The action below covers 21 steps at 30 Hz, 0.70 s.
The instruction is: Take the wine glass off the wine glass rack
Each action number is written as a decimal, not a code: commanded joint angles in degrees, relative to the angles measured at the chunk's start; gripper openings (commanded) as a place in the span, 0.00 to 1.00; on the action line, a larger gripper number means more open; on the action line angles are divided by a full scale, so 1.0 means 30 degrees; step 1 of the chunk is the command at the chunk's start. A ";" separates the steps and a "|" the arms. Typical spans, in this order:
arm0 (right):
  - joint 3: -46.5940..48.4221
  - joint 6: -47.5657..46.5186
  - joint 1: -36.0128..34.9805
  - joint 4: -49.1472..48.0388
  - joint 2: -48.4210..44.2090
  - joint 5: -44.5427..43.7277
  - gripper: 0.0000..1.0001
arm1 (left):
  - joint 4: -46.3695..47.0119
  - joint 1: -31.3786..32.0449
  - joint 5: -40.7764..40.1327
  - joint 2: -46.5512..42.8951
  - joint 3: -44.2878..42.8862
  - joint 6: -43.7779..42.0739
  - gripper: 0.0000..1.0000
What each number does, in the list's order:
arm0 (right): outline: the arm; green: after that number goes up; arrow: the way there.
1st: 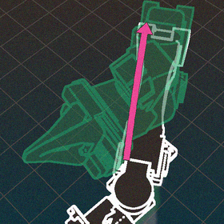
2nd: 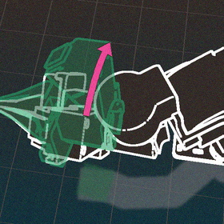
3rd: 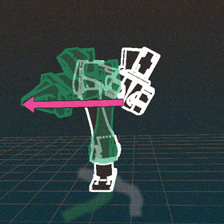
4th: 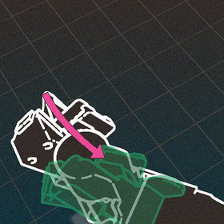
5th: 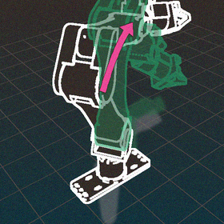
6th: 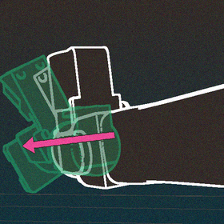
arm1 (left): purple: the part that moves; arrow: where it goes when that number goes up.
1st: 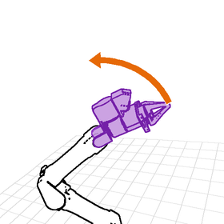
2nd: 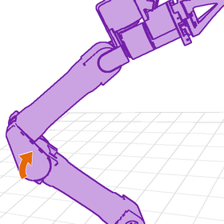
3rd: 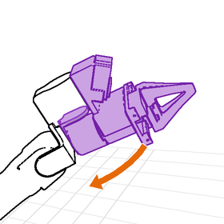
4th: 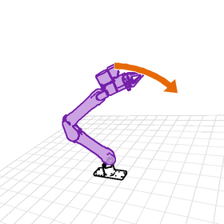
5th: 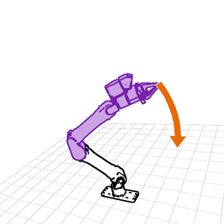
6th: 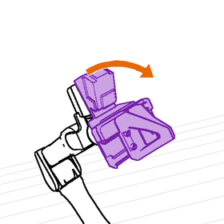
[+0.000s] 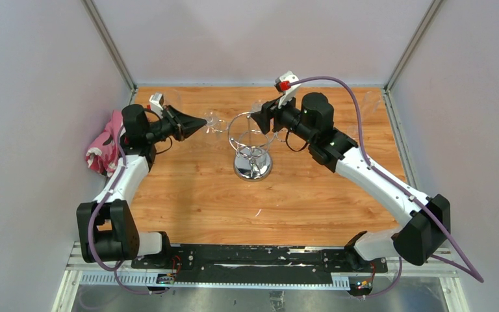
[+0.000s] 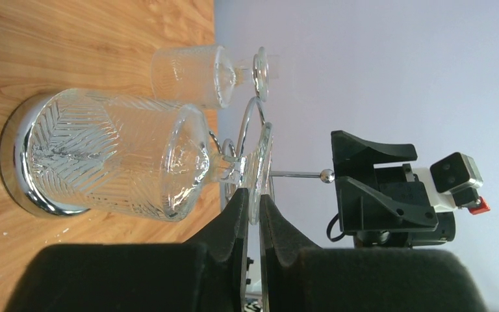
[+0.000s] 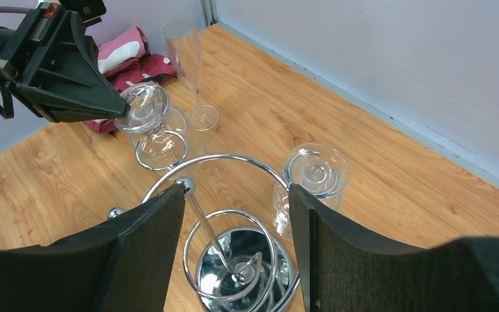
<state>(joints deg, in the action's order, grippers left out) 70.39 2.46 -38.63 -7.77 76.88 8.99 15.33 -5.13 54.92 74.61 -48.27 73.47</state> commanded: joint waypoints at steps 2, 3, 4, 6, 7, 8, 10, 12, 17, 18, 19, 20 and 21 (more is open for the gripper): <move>-0.0148 0.0261 -0.0239 -0.0428 0.0205 0.0095 0.65 | 0.0924 -0.0062 -0.0194 0.0112 -0.1222 -0.0579 0.00; -0.0158 0.0238 -0.0236 -0.0428 0.0212 0.0091 0.65 | 0.0924 -0.0066 -0.0261 0.0219 -0.1495 -0.0635 0.00; -0.0163 0.0228 -0.0246 -0.0428 0.0212 0.0065 0.65 | 0.0924 -0.0077 -0.0394 0.0323 -0.1822 -0.0657 0.00; -0.0172 0.0208 -0.0247 -0.0428 0.0213 -0.0038 0.65 | 0.0910 -0.0056 -0.0570 0.0464 -0.2560 -0.0715 0.00; -0.0187 0.0210 -0.0248 -0.0450 0.0191 -0.0079 0.65 | 0.0900 -0.0064 -0.0726 0.0497 -0.2878 -0.0766 0.00; -0.0215 0.0206 -0.0248 -0.0471 0.0170 -0.0169 0.65 | 0.0896 -0.0040 -0.0888 0.0523 -0.3141 -0.0852 0.00; -0.0276 0.0129 -0.0248 -0.0486 0.0111 -0.0434 0.65 | 0.0895 -0.0041 -0.1222 0.0499 -0.3632 -0.1049 0.00; -0.0328 -0.0077 -0.0248 -0.0444 0.0031 -0.0830 0.65 | 0.0895 -0.0026 -0.1479 0.0476 -0.4015 -0.1113 0.00; -0.0490 0.0089 0.0147 -0.0540 -0.0403 -0.1493 0.65 | 0.0895 0.0462 -0.1740 0.0305 -0.4762 -0.1159 0.00; -0.0531 0.0217 0.0267 -0.0581 -0.0498 -0.1590 0.65 | 0.0910 0.0630 -0.1765 0.0279 -0.4878 -0.1129 0.00; -0.0587 0.0295 0.0340 -0.0622 -0.0590 -0.1632 0.65 | 0.0897 0.0775 -0.1794 0.0236 -0.5021 -0.1059 0.00; -0.0609 0.0323 0.0492 -0.0631 -0.0686 -0.1685 0.65 | 0.0917 0.0900 -0.1802 0.0197 -0.5119 -0.0970 0.00; -0.0597 0.0371 0.0683 -0.0610 -0.0760 -0.1794 0.66 | 0.0905 0.1029 -0.1781 0.0138 -0.5190 -0.0838 0.00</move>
<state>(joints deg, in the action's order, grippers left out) 69.41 2.52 -38.20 -7.94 76.88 5.87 15.09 -3.62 49.58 76.66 -60.47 70.65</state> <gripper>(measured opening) 0.651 0.120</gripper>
